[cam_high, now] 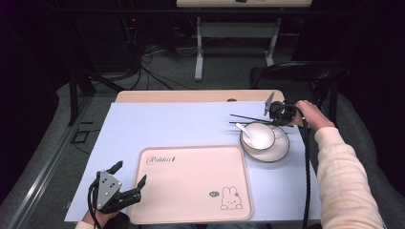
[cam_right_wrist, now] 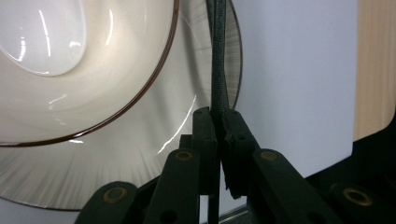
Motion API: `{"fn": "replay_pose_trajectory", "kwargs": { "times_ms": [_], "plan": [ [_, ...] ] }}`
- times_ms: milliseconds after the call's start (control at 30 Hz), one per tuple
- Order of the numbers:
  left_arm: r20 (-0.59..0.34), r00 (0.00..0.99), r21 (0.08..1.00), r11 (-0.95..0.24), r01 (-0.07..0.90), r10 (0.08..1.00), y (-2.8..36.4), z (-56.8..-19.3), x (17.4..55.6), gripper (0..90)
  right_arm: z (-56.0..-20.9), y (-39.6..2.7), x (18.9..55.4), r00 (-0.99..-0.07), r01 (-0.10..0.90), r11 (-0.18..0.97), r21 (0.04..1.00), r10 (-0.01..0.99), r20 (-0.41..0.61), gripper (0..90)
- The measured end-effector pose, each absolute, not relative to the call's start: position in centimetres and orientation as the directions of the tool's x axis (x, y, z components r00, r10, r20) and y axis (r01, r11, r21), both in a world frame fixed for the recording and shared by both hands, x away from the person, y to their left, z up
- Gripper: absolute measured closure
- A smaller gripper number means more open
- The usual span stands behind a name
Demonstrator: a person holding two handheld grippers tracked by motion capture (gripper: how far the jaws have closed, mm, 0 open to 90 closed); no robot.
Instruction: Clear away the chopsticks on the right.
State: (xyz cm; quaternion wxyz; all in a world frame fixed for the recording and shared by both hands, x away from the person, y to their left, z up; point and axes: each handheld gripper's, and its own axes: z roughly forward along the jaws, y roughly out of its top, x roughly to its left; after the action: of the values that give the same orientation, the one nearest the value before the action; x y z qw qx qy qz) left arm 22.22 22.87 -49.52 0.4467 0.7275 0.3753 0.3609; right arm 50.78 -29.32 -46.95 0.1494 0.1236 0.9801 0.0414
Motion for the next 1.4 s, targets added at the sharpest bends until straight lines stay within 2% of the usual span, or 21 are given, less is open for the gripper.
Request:
{"fn": "replay_pose_trajectory", "kwargs": {
  "times_ms": [167,467,900,1100,1400],
  "plan": [
    [0.191,0.459,0.920,-0.322,0.225,0.867,22.8,-49.5,22.2,15.6,-45.1,-29.6,50.3,-0.901,0.266,0.955,0.132,0.294,-0.318,85.2],
    [0.195,0.460,0.918,-0.326,0.225,0.866,22.8,-49.5,22.2,15.6,-42.6,-28.9,48.3,-0.866,0.353,0.921,0.162,0.388,-0.315,85.3],
    [0.192,0.456,0.922,-0.320,0.220,0.869,22.8,-49.5,22.2,15.6,-39.1,-25.0,44.2,-0.810,0.457,0.860,0.226,0.507,-0.293,85.5],
    [0.194,0.456,0.921,-0.322,0.220,0.868,22.8,-49.5,22.2,15.6,-38.5,-22.9,42.0,-0.755,0.544,0.789,0.285,0.608,-0.243,85.5],
    [0.195,0.456,0.921,-0.322,0.220,0.869,22.8,-49.5,22.2,15.6,-38.7,-21.0,39.5,-0.725,0.596,0.739,0.313,0.663,-0.186,85.6]
  ]
}}
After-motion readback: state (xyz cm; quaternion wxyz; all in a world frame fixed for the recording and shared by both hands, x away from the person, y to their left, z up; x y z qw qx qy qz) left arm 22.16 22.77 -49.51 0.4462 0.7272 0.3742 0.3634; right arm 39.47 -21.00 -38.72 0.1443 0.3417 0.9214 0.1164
